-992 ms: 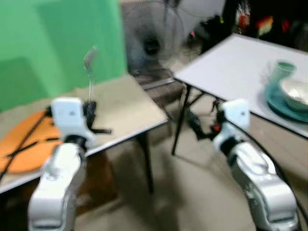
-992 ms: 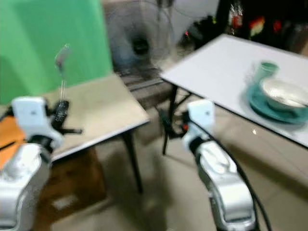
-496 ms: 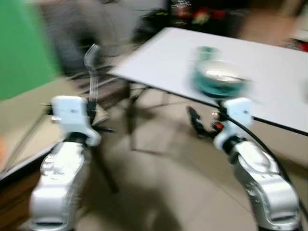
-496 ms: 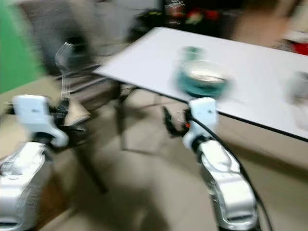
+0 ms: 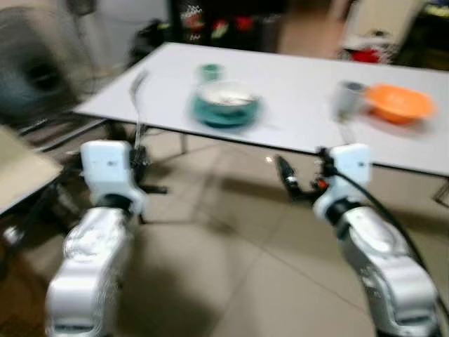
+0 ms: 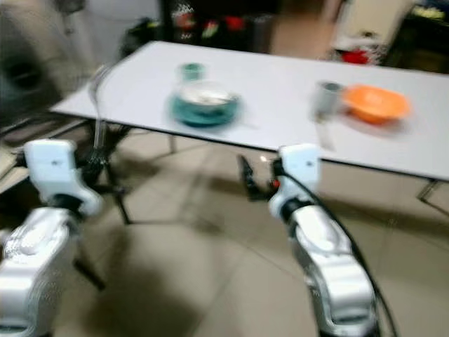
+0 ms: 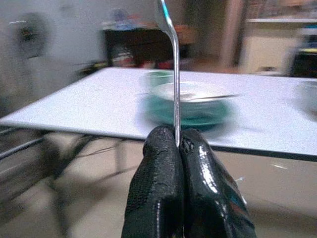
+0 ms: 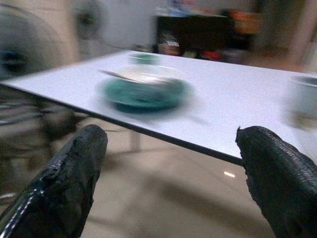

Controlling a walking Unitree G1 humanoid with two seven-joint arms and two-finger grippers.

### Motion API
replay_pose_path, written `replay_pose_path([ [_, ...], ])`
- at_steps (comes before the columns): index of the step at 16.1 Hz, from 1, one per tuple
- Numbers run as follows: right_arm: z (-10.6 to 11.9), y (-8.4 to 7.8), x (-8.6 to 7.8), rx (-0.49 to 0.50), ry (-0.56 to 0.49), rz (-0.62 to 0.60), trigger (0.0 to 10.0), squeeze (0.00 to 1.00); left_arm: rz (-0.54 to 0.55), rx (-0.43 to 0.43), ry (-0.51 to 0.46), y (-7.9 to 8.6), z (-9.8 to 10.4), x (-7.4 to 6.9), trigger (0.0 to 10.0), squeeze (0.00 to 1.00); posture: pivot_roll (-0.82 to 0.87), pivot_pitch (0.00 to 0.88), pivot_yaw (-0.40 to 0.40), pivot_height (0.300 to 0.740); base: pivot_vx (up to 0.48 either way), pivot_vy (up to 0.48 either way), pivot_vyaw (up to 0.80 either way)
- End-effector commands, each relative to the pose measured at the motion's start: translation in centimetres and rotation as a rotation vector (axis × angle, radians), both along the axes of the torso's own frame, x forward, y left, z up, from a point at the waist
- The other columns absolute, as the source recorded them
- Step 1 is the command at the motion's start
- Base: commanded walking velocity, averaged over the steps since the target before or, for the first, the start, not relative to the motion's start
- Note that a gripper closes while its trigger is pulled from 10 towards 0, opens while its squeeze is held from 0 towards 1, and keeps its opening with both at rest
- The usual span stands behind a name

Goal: Setting the table

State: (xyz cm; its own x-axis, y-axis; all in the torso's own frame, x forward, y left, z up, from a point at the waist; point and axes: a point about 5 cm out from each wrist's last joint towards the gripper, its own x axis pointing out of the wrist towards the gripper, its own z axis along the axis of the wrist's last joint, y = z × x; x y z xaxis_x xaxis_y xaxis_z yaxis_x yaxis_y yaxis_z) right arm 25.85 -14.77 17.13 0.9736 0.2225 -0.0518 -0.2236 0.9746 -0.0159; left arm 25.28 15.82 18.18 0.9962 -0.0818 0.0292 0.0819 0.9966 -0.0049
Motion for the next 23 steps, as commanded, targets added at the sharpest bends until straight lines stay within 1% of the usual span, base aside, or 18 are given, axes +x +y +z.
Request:
replay_pose_path([
  [1, 0.5, 0.23, 0.0, 0.009, -0.02, 0.003, 10.0, 0.0, 0.017, 0.018, -0.023, 0.54, 0.55, 0.11, 10.0, 0.0, -0.05, 0.0, 0.052, 0.74, 0.0, -0.368, -0.8],
  [5, 0.45, 0.11, -0.12, 0.012, -0.018, -0.008, 10.0, 0.0, 0.01, 0.021, -0.021, 0.48, 0.51, 0.19, 10.0, 0.0, -0.06, 0.0, 0.058, 0.74, 0.0, -0.366, -0.8],
  [11, 0.42, -0.33, -0.22, 0.01, -0.013, -0.028, 10.0, 0.0, -0.002, 0.017, -0.009, 0.16, 0.25, 0.22, 10.0, 0.0, -0.06, 0.0, 0.06, 0.74, 0.0, -0.368, -0.53],
  [13, 0.42, -0.39, -0.21, -0.012, -0.015, -0.031, 10.0, 0.0, 0.009, -0.013, 0.003, 0.18, 0.09, 0.18, 10.0, 0.0, -0.06, 0.0, 0.059, 0.74, 0.0, 0.0, 0.0],
  [15, 0.37, -0.44, -0.17, -0.025, -0.012, -0.037, 10.0, 0.0, 0.019, 0.001, 0.003, 0.3, 0.08, 0.2, 10.0, 0.0, -0.06, 0.0, 0.055, 0.74, 0.0, 0.0, 0.0],
  [18, 0.31, -0.32, -0.15, -0.009, -0.007, -0.036, 10.0, 0.0, -0.025, 0.018, -0.007, 0.02, -0.01, 0.11, 10.0, 0.0, -0.06, 0.0, 0.053, 0.74, 0.0, 0.0, 0.0],
  [19, 0.31, -0.25, -0.17, -0.004, -0.003, -0.037, 10.0, 0.0, -0.046, 0.018, -0.002, -0.26, -0.17, -0.01, 10.0, 0.0, -0.06, 0.0, 0.054, 0.74, 0.292, 0.0, -0.8],
  [23, 0.34, -0.3, -0.16, 0.0, -0.004, -0.042, 10.0, 0.0, -0.064, 0.014, 0.007, -0.43, -0.33, 0.04, 10.0, 0.0, -0.06, 0.0, 0.056, 0.74, 0.303, 0.0, -0.8],
])
